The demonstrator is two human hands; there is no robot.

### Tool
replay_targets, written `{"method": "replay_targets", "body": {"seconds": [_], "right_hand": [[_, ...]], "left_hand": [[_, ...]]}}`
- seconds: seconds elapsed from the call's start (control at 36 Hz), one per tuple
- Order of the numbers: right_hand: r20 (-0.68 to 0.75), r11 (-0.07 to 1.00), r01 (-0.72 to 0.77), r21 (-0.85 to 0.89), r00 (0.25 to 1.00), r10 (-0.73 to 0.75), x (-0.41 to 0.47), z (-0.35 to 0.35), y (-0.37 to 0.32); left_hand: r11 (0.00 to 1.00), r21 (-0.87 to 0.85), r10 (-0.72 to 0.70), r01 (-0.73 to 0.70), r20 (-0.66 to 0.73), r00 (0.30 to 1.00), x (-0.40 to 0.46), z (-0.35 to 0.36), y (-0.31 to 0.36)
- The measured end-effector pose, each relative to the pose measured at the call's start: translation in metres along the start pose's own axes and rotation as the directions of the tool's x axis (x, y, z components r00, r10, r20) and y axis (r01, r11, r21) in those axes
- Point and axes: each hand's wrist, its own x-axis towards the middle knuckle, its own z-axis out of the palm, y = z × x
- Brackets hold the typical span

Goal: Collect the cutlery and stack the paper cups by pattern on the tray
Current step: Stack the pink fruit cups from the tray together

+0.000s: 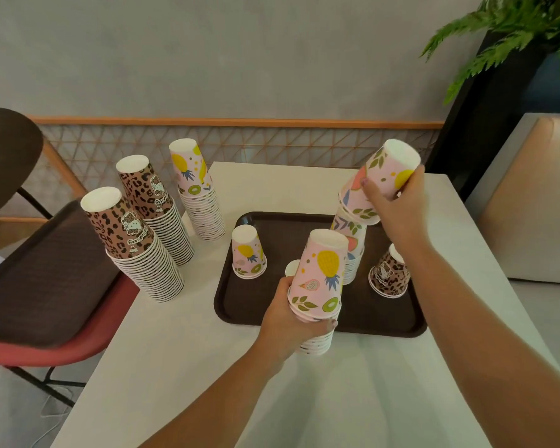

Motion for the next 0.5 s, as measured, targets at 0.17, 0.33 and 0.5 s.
{"method": "replay_targets", "body": {"seconds": [0.17, 0.33, 0.5], "right_hand": [[0.085, 0.997, -0.002, -0.073, 0.996, 0.008, -0.008, 0.013, 0.022], [0.137, 0.987, -0.005, -0.159, 0.990, 0.027, -0.018, 0.014, 0.032], [0.123, 0.967, 0.247, 0.063, 0.959, -0.254, -0.041, 0.003, 0.003]], "left_hand": [[0.999, 0.038, 0.029, -0.028, -0.012, 1.000, 0.005, -0.001, 0.002], [0.999, 0.041, 0.035, -0.034, -0.022, 0.999, 0.006, -0.001, -0.001], [0.999, 0.009, 0.031, -0.030, -0.028, 0.999, 0.007, -0.001, 0.001]]}}
